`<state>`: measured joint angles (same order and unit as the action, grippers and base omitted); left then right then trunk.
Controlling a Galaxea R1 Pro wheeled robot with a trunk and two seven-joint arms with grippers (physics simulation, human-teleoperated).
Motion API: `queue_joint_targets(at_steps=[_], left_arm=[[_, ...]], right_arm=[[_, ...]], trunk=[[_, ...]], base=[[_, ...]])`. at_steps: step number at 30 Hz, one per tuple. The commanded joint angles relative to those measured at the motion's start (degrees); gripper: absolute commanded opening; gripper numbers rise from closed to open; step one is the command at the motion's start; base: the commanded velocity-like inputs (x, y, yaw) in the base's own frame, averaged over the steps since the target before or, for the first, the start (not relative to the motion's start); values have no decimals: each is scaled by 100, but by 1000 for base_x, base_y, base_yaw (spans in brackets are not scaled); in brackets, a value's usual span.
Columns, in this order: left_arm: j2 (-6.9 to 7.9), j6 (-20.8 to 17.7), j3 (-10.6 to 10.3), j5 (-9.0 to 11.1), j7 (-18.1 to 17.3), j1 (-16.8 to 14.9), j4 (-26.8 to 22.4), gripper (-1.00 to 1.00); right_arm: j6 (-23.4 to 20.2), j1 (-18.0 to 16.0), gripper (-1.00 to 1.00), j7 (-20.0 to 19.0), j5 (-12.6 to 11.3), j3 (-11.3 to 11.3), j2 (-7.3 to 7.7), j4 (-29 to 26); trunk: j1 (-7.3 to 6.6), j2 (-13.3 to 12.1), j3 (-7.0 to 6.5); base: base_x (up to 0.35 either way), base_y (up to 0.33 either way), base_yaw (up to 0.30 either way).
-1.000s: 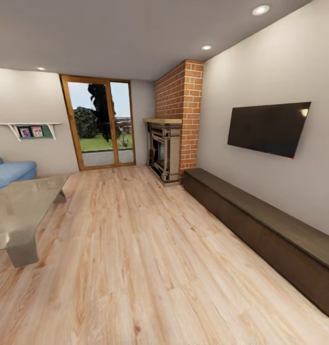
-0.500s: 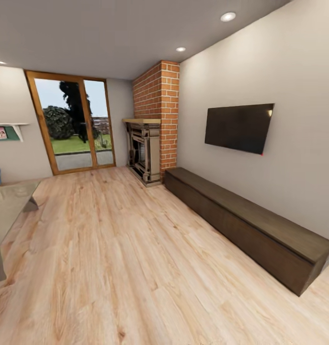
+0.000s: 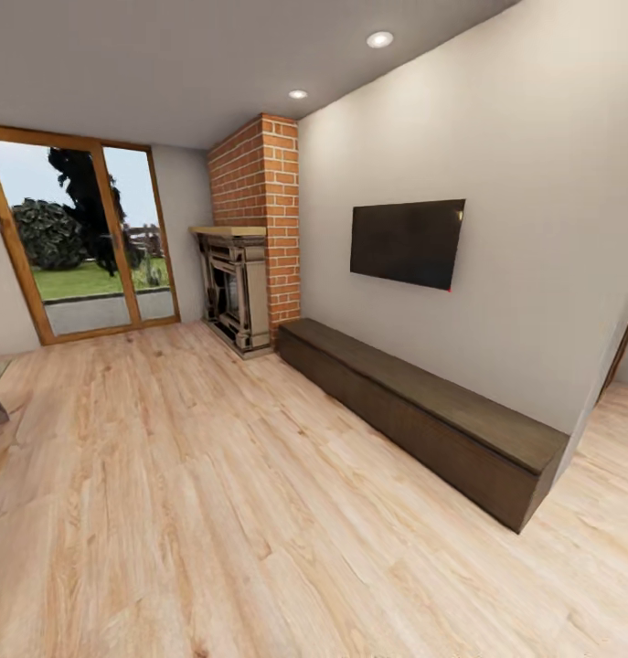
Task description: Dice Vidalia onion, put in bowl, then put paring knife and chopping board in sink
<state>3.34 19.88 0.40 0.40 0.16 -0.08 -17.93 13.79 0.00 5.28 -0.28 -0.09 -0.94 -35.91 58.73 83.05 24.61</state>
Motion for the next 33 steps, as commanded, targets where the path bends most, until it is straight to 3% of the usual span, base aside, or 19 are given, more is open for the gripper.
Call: queue_joint_targets(at_steps=[1, 33], left_arm=[[0, 15, 1, 4, 2, -1, 0, 100], [0, 15, 0, 4, 2, -1, 3, 100]], right_arm=[[10, 0, 100, 16, -3, 0, -2, -4], [10, 0, 100, 17, -5, 1, -2, -4]], trunk=[[0, 3, 5], [0, 3, 5]], base=[[0, 0, -281], [0, 0, -281]])
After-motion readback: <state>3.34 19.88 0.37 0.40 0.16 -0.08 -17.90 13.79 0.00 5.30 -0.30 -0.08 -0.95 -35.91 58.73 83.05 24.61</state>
